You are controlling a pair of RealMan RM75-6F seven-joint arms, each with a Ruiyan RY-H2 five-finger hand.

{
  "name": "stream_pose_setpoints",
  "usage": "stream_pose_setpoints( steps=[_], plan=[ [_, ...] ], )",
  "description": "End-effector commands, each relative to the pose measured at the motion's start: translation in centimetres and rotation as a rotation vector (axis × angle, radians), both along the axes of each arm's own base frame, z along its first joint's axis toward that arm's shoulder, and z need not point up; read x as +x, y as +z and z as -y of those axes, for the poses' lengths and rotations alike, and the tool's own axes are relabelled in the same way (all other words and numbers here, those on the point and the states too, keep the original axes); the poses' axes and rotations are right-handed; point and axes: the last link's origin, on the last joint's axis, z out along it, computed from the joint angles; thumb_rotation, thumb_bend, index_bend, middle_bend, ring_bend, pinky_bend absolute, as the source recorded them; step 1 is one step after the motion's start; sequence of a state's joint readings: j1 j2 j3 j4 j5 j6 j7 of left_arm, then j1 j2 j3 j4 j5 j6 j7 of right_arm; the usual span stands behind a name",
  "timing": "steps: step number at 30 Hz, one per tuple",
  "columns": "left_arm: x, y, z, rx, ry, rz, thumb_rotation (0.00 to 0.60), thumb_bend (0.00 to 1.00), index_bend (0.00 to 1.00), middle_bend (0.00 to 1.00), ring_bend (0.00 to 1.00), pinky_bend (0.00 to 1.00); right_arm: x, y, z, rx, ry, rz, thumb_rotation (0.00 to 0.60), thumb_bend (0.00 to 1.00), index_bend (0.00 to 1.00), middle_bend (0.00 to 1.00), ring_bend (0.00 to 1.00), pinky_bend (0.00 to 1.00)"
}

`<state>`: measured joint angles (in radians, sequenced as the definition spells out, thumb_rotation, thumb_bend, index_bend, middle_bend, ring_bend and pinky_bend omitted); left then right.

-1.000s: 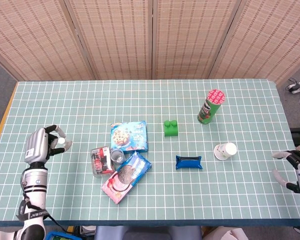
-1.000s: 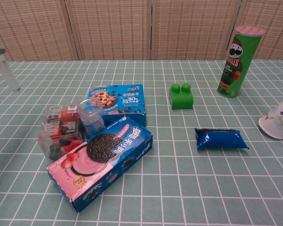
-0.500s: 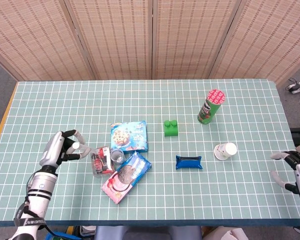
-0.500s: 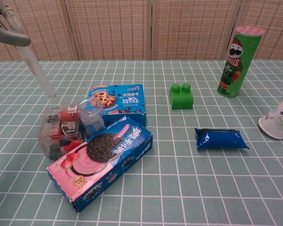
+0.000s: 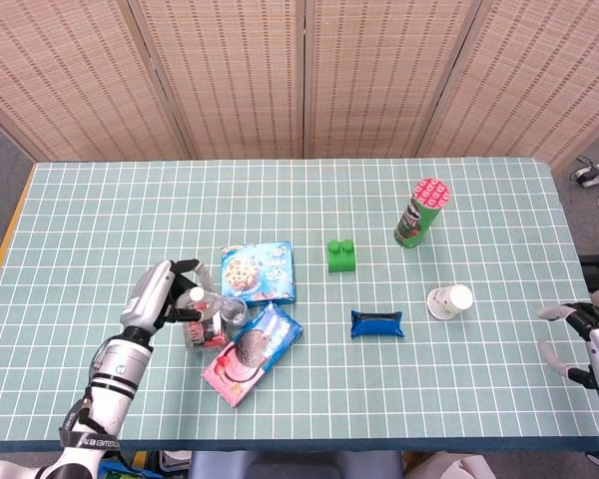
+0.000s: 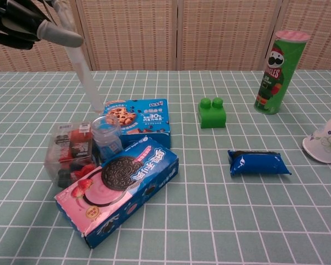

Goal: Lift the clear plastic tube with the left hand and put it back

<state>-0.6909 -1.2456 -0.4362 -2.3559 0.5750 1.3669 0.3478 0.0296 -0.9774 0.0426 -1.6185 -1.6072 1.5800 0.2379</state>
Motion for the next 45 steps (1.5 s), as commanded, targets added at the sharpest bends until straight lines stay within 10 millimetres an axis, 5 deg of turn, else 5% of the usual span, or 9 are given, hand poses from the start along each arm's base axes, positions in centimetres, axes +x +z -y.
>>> stream_pose_setpoints(
  steps=[1,30,45],
  plan=[
    [0.5,-0.7,0.1,-0.014,0.001,-0.009,0.600,0.25,0.77,1.00,1.00,1.00,0.0,0.1,0.0,-0.001,0.001,0.001,0.600,0.27,0.40,0.44,0.33,0.51],
    [-0.3,-2.8,-0.4,-0.031,0.045,-0.048,0.600,0.25,0.77,1.00,1.00,1.00,-0.1,0.2,0.0,0.002,-0.001,0.003,0.600,0.27,0.40,0.44,0.33,0.51],
    [-1.3,-5.5,-1.7,-0.029,0.045,-0.086,0.600,0.25,0.77,1.00,1.00,1.00,-0.2,0.4,0.0,-0.005,-0.004,0.009,0.600,0.27,0.40,0.44,0.33,0.51]
  ],
)
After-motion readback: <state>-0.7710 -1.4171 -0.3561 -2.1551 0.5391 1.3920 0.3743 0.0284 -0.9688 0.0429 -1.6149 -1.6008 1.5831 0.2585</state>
